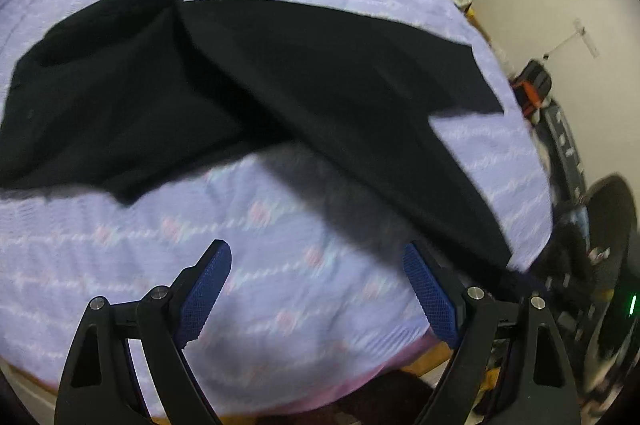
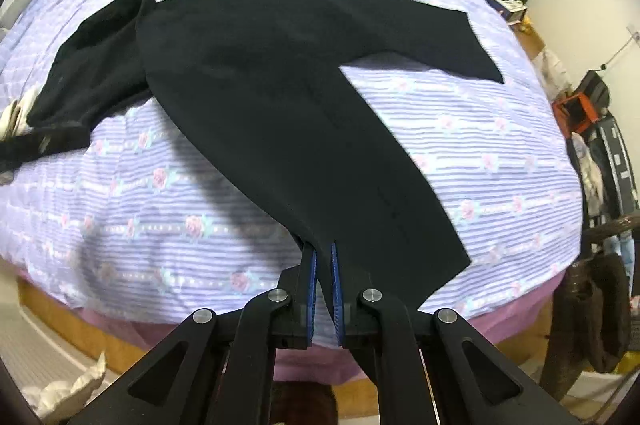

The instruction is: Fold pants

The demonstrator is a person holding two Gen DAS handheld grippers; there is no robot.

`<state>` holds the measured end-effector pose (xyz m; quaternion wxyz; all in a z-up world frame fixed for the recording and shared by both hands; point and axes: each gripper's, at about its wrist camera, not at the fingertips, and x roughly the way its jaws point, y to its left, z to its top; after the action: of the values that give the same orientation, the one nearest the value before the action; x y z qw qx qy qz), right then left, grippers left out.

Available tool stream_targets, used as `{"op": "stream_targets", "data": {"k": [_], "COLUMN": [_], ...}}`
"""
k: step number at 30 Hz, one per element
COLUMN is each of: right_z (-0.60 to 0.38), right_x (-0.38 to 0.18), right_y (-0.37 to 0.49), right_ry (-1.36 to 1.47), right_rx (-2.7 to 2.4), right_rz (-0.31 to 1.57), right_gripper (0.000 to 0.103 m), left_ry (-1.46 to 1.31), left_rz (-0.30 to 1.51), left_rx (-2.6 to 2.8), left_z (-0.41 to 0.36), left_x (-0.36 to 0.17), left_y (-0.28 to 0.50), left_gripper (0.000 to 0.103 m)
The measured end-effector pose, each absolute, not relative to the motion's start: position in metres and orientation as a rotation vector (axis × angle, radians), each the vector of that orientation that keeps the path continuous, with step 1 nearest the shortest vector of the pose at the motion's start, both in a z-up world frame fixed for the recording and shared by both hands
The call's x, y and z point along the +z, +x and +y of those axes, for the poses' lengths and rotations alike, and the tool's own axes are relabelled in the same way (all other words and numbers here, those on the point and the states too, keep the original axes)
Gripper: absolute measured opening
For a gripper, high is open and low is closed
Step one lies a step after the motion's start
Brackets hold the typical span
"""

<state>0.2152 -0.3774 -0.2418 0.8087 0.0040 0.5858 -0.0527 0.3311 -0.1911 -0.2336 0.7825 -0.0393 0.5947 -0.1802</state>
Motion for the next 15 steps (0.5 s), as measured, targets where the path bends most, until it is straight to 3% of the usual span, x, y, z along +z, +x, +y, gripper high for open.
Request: {"op": "stream_targets", "data": {"k": [5, 8, 11, 12, 13, 15], "right_z": [-0.392, -0.398, -0.406, -0.410, -0.413, -0.423], "right_x": [-0.238, -0.238, -0.233, -0.229, -0.228, -0.220], "right_y": [0.222, 0.224, 0.230, 0.234, 0.237, 0.245], "right_ry": [0.048, 0.068, 0.064, 0.058, 0.058, 0.068], "right_rx": [-0.130, -0.137, -0.142, -0.144, -0.146, -0.148], "right_rz": [1.241, 1.235, 1.211, 1.199, 1.192, 1.169], "right_gripper": [0.008, 0.008, 0.008, 0.008, 0.007, 0.006], "left_ry": [-0.174, -0.206, -0.226, -0.241, -0.243, -0.235], "left_rz": [1.315, 1.377, 1.409, 1.418, 1.418, 1.378], "left_rx": [-0.393, -0.391, -0.403, -0.425, -0.436, -0.460], "left_z": [-0.211, -0.225, -0.237, -0.242, -0.247, -0.254], "left_x": [-0.250, -0.270, -0.281, -0.282, -0.280, -0.267], "left_y": [0.369, 0.385, 0.393, 0.396, 0.398, 0.400], "left_gripper": [0.086, 0.077, 0.050, 0.027, 0.012, 0.010]}}
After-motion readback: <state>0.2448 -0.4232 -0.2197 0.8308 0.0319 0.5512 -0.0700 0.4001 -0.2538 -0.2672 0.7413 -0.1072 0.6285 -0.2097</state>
